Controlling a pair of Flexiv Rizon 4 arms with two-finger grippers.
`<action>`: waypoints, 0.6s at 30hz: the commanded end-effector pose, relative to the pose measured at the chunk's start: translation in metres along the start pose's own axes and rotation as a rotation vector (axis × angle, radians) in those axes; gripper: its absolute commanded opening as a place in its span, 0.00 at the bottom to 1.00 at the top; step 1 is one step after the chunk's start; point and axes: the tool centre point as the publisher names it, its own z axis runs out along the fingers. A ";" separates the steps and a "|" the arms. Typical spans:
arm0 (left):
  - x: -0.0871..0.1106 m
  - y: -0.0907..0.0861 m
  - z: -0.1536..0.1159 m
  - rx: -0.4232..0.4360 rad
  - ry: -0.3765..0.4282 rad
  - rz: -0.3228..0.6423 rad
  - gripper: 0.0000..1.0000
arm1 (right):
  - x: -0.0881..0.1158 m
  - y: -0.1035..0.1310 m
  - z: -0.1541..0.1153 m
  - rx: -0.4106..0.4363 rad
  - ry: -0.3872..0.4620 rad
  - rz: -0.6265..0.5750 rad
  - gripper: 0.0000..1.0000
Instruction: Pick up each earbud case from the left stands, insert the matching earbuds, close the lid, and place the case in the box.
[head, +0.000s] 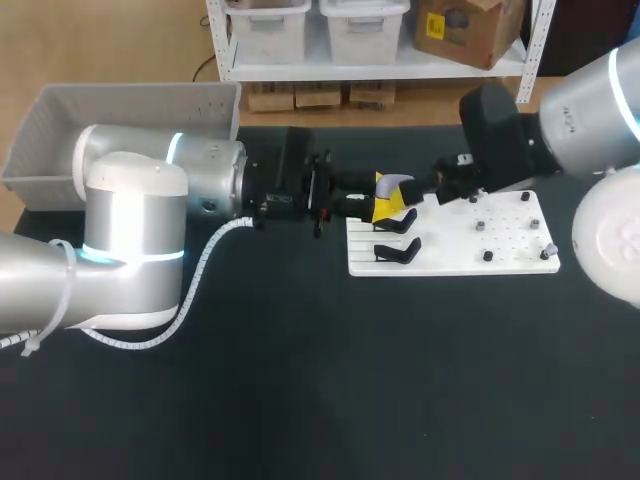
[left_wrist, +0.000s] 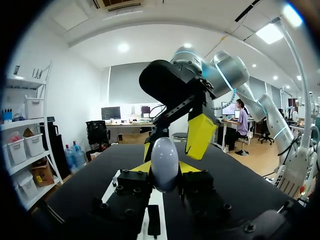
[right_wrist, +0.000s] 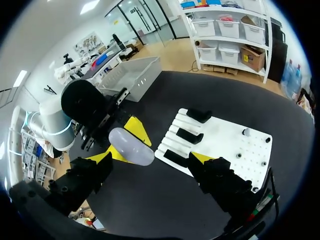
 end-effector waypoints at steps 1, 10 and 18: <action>0.001 -0.001 0.000 -0.005 -0.003 0.003 0.00 | -0.002 -0.003 0.004 0.005 -0.021 0.010 1.00; 0.001 -0.001 0.000 -0.005 -0.003 0.003 0.00 | -0.013 -0.003 -0.005 0.043 -0.087 0.036 1.00; 0.001 -0.001 0.000 -0.005 -0.003 0.003 0.00 | -0.022 0.002 -0.028 0.126 -0.162 -0.017 1.00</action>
